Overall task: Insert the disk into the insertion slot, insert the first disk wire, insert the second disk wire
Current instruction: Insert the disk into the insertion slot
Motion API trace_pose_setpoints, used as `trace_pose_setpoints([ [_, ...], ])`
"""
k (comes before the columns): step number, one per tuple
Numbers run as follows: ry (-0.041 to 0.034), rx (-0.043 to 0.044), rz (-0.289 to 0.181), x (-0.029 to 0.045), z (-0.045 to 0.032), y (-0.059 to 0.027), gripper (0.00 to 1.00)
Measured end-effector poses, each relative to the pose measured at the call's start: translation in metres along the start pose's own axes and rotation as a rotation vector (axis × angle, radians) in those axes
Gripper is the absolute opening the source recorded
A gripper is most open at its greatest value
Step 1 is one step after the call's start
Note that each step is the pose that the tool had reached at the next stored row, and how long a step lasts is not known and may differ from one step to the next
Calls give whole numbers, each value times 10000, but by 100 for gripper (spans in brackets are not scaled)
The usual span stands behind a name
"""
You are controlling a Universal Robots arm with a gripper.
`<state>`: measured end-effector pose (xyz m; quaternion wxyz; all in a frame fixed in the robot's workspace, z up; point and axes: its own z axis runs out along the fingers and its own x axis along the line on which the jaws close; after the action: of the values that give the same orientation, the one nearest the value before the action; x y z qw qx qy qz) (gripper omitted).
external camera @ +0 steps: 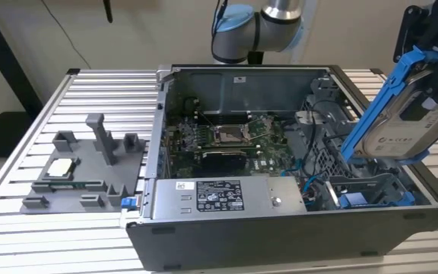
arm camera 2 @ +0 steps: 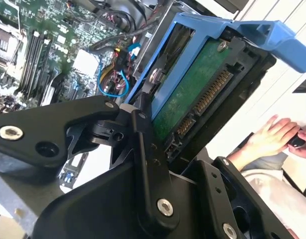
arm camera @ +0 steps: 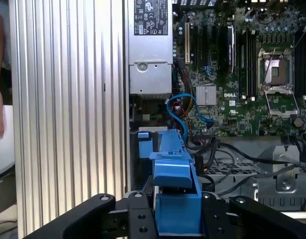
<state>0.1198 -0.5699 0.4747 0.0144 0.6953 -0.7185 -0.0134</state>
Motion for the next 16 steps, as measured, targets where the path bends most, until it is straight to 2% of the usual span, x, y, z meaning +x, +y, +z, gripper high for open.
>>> trace_pose_setpoints([
  [16, 0, 0, 0, 1, 96, -10, 33],
])
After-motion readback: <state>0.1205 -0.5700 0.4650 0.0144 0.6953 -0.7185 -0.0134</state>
